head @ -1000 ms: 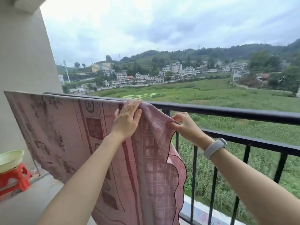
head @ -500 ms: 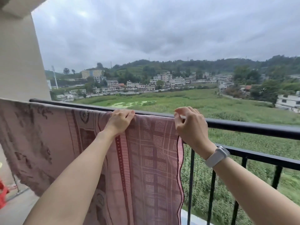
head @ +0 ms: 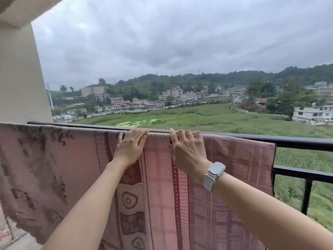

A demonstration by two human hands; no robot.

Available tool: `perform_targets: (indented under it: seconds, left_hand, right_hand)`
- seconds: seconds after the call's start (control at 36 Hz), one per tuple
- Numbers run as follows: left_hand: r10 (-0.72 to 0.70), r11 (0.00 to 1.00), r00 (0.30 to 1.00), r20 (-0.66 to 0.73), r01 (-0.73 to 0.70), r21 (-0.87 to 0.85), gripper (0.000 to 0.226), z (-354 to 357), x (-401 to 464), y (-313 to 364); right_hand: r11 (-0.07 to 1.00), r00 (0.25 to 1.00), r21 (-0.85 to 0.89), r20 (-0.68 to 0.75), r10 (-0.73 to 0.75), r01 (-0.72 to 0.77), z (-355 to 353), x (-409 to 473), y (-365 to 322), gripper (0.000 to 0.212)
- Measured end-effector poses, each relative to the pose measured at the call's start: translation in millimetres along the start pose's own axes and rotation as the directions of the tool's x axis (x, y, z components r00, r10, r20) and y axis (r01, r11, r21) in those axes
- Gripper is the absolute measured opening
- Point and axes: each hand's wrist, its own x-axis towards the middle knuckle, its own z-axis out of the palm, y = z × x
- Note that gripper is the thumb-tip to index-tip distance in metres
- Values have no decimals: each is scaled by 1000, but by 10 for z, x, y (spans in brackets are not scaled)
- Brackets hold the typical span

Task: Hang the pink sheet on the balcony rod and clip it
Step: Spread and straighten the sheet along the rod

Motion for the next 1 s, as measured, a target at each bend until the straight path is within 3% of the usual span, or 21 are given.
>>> perform_targets:
  seconds: [0.11, 0.25, 0.39, 0.5, 0.61, 0.69, 0.89, 1.0]
  left_hand:
    - [124, 991, 989, -84, -128, -44, 67, 100, 155, -283]
    - [232, 966, 957, -173, -247, -70, 57, 116, 274, -469]
    - [218, 974, 951, -221, -225, -9, 58, 45, 275, -593]
    - [179, 984, 967, -183, -177, 27, 61, -30, 327, -603]
    - [224, 974, 966, -128, -225, 11, 66, -33, 388, -604]
    - [270, 962, 956, -114, -274, -15, 61, -45, 368, -797]
    - [15, 993, 991, -131, -31, -114, 56, -138, 270, -1666]
    - [-49, 993, 998, -51, 43, -107, 53, -193, 350, -2037]
  right_hand:
    - [994, 983, -40, -159, 92, -99, 127, 66, -41, 39]
    - [983, 969, -51, -184, 166, -178, 113, 94, -101, 44]
    - [969, 956, -75, -195, 217, -235, 136, 159, -321, 43]
    - [959, 954, -77, -155, 259, -272, 132, 195, -440, 42]
    - [947, 946, -67, -107, 306, -314, 93, 216, -474, 46]
    - [976, 969, -32, -128, 212, -217, 132, 312, -632, 52]
    - [998, 991, 13, -127, -52, 54, 489, 726, -1353, 53]
    - [1000, 995, -18, -103, -13, 11, 649, 1008, -1782, 56]
